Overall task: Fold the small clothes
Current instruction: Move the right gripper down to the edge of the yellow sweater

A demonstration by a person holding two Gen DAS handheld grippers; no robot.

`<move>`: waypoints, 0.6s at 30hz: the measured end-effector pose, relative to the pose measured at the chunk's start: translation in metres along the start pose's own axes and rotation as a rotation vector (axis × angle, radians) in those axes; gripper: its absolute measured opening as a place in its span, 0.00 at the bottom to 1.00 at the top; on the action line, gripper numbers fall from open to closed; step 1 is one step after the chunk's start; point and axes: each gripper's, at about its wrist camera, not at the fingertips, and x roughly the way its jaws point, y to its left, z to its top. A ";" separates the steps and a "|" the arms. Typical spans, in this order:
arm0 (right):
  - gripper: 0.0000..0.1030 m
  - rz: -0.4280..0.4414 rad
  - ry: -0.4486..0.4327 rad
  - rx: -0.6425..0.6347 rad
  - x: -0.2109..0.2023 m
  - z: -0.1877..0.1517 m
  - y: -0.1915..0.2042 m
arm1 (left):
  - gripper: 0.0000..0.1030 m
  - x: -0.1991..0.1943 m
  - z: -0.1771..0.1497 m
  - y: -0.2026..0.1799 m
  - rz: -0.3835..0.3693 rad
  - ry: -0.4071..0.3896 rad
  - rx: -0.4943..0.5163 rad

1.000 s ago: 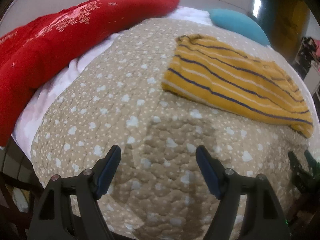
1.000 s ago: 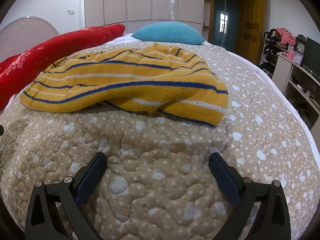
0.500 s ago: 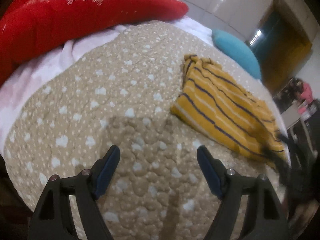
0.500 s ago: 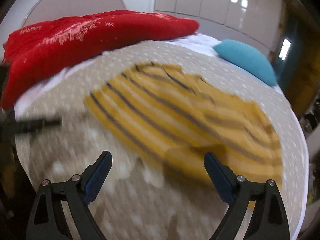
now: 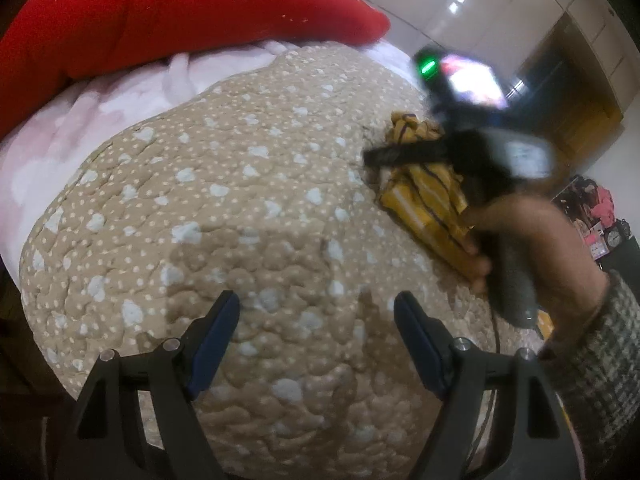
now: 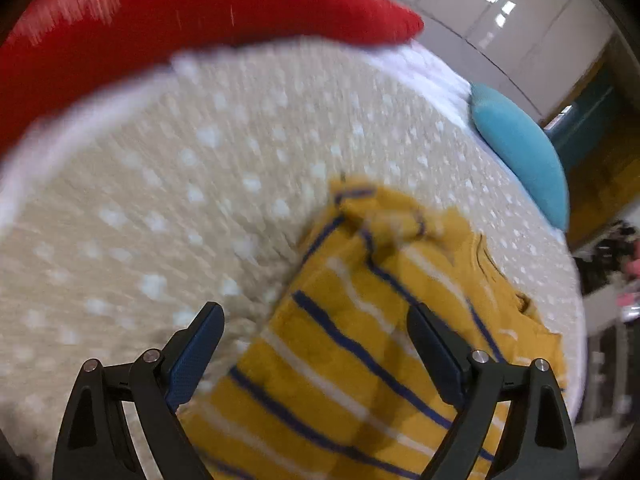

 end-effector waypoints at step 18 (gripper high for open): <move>0.14 0.202 -0.149 0.281 -0.038 -0.025 -0.103 | 0.76 -0.031 -0.012 -0.031 0.102 -0.008 0.073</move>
